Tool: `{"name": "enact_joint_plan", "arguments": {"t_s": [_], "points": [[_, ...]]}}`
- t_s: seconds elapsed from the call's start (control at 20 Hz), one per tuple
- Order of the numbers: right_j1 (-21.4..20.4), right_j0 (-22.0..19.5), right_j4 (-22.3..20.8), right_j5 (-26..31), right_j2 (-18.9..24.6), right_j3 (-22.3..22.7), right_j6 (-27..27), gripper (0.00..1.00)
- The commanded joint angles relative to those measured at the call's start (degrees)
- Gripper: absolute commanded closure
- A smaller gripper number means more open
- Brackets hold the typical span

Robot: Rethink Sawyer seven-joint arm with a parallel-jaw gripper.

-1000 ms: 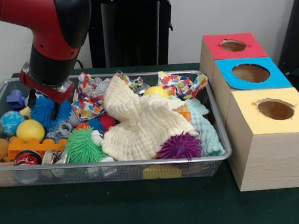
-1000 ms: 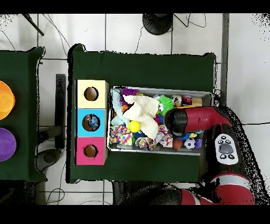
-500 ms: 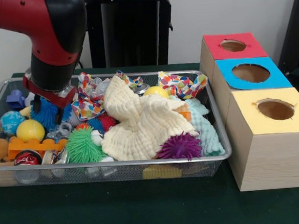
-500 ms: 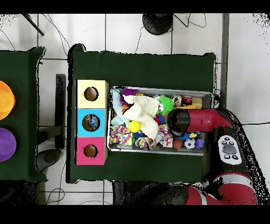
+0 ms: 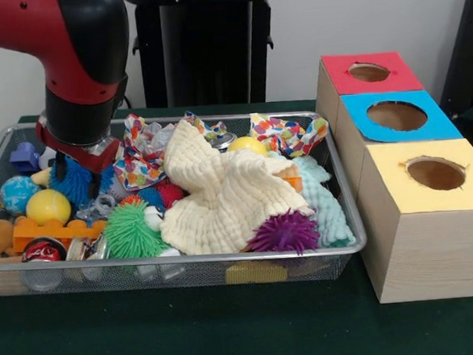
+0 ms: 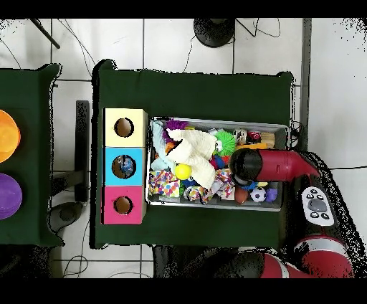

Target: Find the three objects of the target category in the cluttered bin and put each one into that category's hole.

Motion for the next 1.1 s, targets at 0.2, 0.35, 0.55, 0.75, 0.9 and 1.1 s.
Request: {"name": "enact_joint_plan", "arguments": {"t_s": [0.2, 0.35, 0.55, 0.75, 0.9, 1.1], "points": [[2.88, -1.30, 3.77, -4.99, 6.37, 3.91, 1.12, 0.00], [2.47, -3.37, 5.83, -6.05, 9.21, 5.59, -0.22, 0.00], [0.57, -4.24, 7.41, -6.02, 11.10, 7.04, -0.98, 0.00], [-0.47, -5.30, 8.29, -7.89, 13.05, 8.27, -1.46, 0.00], [-0.33, -5.93, 8.94, -7.94, 14.16, 8.26, -1.60, 0.00], [-0.50, -7.95, 10.68, -8.63, 16.69, 9.70, -2.32, 0.00]]}}
